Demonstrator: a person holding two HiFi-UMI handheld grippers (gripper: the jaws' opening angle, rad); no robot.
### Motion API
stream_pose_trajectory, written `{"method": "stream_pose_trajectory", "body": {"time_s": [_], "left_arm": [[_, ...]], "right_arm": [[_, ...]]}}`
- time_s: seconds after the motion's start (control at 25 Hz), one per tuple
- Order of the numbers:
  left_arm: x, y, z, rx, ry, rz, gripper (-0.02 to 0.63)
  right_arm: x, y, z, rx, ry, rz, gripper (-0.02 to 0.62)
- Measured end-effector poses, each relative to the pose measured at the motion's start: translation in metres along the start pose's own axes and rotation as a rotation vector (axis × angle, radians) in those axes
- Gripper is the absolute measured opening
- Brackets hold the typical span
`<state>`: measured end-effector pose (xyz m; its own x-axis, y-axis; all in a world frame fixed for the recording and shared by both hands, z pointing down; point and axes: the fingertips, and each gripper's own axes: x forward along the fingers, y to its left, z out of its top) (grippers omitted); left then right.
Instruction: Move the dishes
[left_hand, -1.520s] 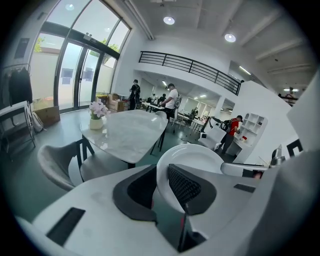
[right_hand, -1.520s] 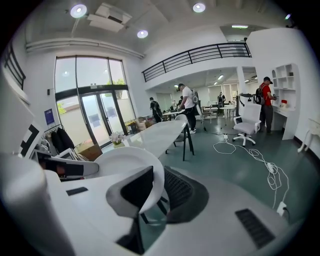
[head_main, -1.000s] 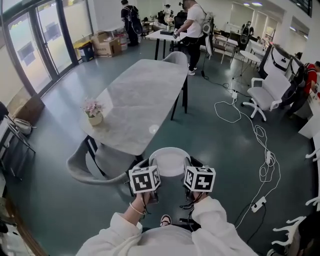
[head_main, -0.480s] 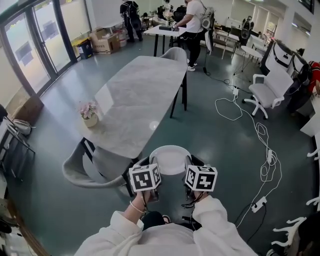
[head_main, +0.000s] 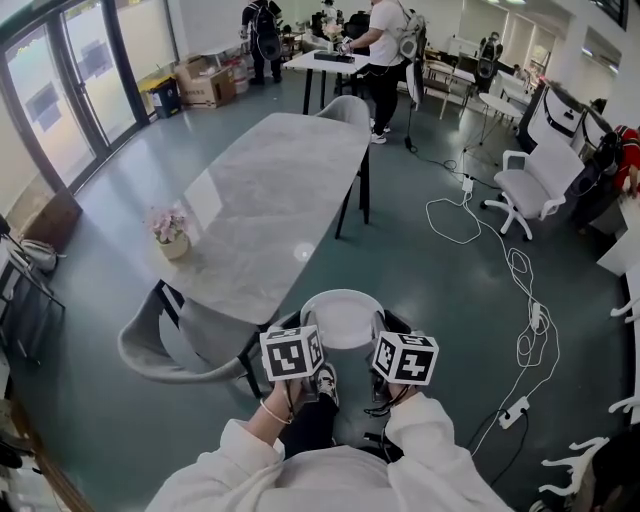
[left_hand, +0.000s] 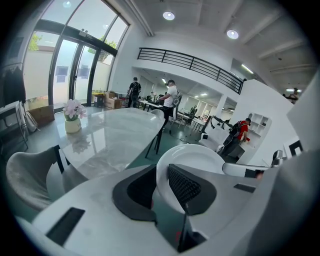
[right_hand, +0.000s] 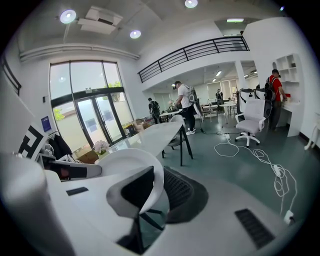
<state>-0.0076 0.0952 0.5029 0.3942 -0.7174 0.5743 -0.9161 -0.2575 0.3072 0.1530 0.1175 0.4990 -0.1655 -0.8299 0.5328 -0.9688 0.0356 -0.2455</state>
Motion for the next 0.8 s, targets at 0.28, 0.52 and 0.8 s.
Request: {"method": "stream_pose_trajectory", "body": {"time_s": [0.28, 0.52, 0.8], "left_arm": [[0.034, 0.004, 0.024, -0.005, -0.004, -0.007, 0.072], [0.068, 0.002, 0.051, 0.01, -0.007, -0.017, 0.072], [0.108, -0.001, 0.088, 0.038, -0.022, -0.023, 0.072]], "right_arm": [[0.031, -0.009, 0.024, -0.002, -0.011, 0.005, 0.115], [0.064, -0.024, 0.049, 0.034, -0.011, 0.014, 0.114], [0.1, -0.041, 0.081, 0.076, -0.027, 0.021, 0.112]]}}
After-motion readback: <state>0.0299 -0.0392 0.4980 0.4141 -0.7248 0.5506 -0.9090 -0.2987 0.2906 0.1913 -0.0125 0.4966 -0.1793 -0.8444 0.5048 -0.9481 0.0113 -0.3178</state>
